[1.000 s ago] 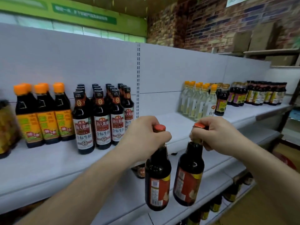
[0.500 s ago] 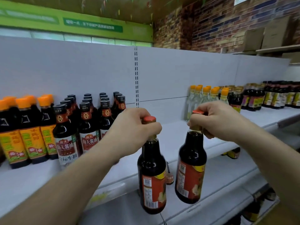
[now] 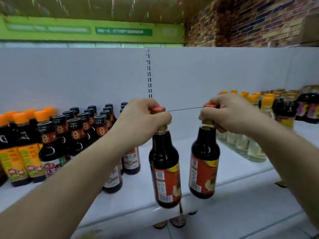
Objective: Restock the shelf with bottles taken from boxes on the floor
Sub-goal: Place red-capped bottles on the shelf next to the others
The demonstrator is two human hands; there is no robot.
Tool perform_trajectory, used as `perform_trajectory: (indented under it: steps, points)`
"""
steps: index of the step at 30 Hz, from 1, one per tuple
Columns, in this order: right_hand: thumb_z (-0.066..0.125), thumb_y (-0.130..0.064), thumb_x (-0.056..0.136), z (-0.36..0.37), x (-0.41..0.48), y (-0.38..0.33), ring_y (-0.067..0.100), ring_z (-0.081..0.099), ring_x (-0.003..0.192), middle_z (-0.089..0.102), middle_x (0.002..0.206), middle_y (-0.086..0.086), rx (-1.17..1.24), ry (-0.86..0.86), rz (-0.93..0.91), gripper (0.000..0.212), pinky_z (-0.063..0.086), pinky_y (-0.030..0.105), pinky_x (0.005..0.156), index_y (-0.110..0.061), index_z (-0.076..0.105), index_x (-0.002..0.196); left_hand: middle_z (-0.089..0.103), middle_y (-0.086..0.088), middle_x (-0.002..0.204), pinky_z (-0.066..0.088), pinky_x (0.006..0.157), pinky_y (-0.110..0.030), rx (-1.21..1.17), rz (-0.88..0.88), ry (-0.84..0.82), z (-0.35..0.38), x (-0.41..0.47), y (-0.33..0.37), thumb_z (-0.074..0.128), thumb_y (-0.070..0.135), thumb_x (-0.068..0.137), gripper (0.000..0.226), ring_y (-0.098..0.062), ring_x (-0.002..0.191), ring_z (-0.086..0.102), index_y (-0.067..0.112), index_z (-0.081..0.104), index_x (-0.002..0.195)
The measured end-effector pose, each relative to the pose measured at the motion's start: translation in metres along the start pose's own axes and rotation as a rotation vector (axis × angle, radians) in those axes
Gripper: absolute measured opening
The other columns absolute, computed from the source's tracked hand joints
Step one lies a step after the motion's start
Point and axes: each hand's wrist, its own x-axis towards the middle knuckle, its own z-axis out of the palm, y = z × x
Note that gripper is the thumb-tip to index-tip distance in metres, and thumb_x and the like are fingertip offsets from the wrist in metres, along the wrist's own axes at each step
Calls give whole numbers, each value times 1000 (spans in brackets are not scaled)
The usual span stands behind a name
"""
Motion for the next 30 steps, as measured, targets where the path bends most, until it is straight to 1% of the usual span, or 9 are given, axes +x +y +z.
perform_trajectory:
  steps: [5,7,10,18,19,21,24,27,30]
  points:
    - [71,-27,85,14,25,18,7,52,37,58,44,-9,10,-4,20,16,40,20,41,-14,73,77,53,11,47,34,39,-14,54,-7,9,15,27,-5,72,24,83,15,-4,38,41,10,68,81]
    - [72,-29,84,21,32,25,6,54,37,59,46,-7,6,-1,43,16,41,21,43,-14,74,78,57,9,50,36,40,-16,57,-13,11,20,37,-10,72,24,83,15,-5,38,41,9,68,83]
    - [71,-28,85,31,42,33,4,52,36,58,48,-5,-10,-11,63,19,38,18,38,-10,73,81,68,-5,65,39,46,-21,54,-29,3,29,48,-21,71,25,82,16,-8,42,45,9,70,88]
    - [69,-28,86,50,57,44,3,53,41,65,62,-2,-33,-8,85,23,37,15,37,-6,73,83,71,-4,65,42,52,-28,51,-60,-60,49,72,-50,67,21,82,16,-10,44,50,5,67,86]
    - [69,-29,86,51,58,44,2,54,42,65,63,-1,-38,-8,85,23,38,16,38,-6,72,83,72,-5,66,42,53,-28,51,-68,-58,51,74,-53,68,22,82,16,-10,45,50,6,67,86]
    - [68,-30,85,57,60,46,12,58,52,65,67,4,-41,-6,92,26,41,22,45,-4,68,84,72,-5,69,44,55,-28,37,-84,-43,54,78,-61,68,23,81,14,-8,46,53,10,67,85]
    - [67,-29,85,62,57,53,22,51,58,54,65,4,-29,6,106,28,39,29,52,-4,57,77,66,-2,67,46,61,-30,1,-78,-17,56,80,-69,68,27,78,14,-10,56,55,14,66,82]
    - [69,-30,86,63,54,59,21,56,54,61,67,7,24,1,114,26,43,29,50,-5,63,82,56,5,63,47,63,-29,-42,-70,-17,58,77,-73,68,24,81,12,-8,55,52,17,58,77]
    - [72,-38,87,64,50,62,19,62,55,67,71,5,28,14,98,21,44,29,53,-18,67,81,51,5,65,45,61,-29,-70,-77,-7,59,73,-75,68,24,81,16,-9,55,49,20,54,75]
